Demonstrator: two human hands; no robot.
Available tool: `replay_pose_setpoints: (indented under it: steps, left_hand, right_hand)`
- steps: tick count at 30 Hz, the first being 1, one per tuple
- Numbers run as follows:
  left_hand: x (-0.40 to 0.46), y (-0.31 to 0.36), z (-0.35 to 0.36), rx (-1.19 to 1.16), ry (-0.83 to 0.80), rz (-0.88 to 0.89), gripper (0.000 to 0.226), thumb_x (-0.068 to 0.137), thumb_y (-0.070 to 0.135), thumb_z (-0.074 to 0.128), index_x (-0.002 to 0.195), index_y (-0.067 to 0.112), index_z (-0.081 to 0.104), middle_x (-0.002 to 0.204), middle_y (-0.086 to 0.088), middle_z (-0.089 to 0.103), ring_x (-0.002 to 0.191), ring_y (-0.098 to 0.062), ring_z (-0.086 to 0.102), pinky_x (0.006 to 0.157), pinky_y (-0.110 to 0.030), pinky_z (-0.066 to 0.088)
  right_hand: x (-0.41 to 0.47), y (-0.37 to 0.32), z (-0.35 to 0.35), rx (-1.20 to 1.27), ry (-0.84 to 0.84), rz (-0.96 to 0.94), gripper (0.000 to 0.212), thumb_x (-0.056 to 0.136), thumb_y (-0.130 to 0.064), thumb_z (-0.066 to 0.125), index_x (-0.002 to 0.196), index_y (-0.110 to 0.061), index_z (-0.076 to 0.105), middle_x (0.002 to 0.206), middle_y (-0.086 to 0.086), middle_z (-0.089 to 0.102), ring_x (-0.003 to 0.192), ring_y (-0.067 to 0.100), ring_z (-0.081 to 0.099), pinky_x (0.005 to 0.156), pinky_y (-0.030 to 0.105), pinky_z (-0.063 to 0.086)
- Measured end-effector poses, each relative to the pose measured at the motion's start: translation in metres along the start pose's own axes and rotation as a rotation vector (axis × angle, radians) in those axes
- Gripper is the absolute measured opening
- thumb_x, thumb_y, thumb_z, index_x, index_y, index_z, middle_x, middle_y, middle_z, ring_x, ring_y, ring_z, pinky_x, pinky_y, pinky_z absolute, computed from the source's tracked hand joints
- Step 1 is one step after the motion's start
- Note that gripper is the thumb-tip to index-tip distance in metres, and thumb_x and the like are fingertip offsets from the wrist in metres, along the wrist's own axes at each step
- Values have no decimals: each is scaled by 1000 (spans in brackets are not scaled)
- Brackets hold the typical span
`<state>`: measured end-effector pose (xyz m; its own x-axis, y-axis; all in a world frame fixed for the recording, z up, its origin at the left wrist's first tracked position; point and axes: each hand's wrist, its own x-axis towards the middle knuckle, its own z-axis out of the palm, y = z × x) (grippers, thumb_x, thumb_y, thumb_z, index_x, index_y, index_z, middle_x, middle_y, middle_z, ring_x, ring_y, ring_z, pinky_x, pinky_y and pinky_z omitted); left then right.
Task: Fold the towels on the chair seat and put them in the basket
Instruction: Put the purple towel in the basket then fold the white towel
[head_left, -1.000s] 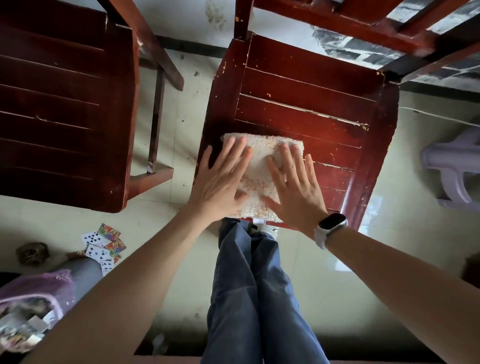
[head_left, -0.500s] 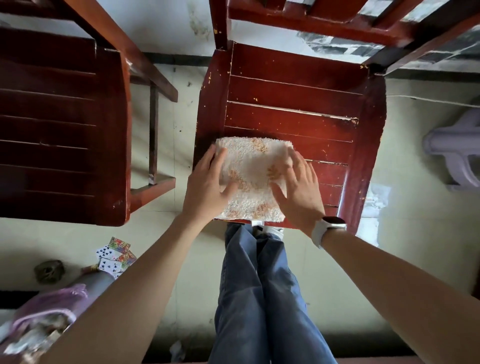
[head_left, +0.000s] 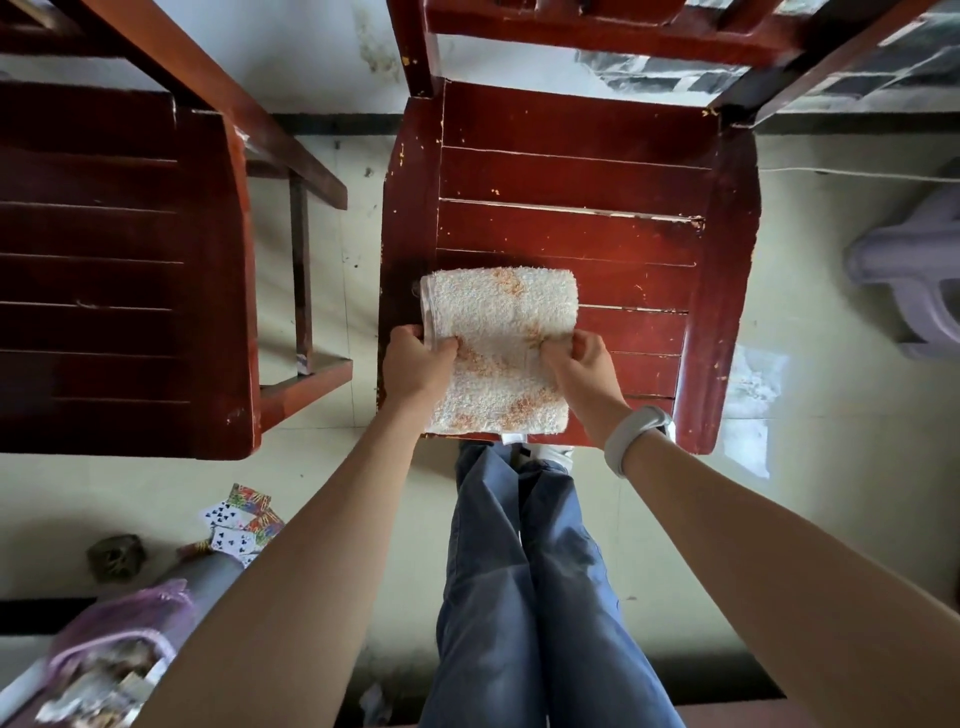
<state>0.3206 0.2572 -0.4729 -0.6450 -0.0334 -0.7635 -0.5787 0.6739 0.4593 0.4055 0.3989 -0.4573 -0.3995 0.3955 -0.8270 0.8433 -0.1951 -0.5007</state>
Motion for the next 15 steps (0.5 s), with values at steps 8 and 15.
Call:
replay_pose_setpoints:
  steps: [8,15]
  left_hand:
    - [-8,4,-9,32,-31,63,15,85,27,56,91,13,55,88,-3,58,80,-21,55,61,-31,45]
    - [-48,30,-22,28,-126,276,27,90,36,49,109,17,51,84,6,56,70,-5,53,53,-15,40]
  right_hand:
    - [-8,-3,-8,58,-48,12,15,88,-15,54,102,-14,47,86,-1,53,67,11,47,52,12,43]
    - [-45,-16,-41,152,21,-56,25,91,-16,53,114,-10,47,104,21,58,92,39,60,84,56,51]
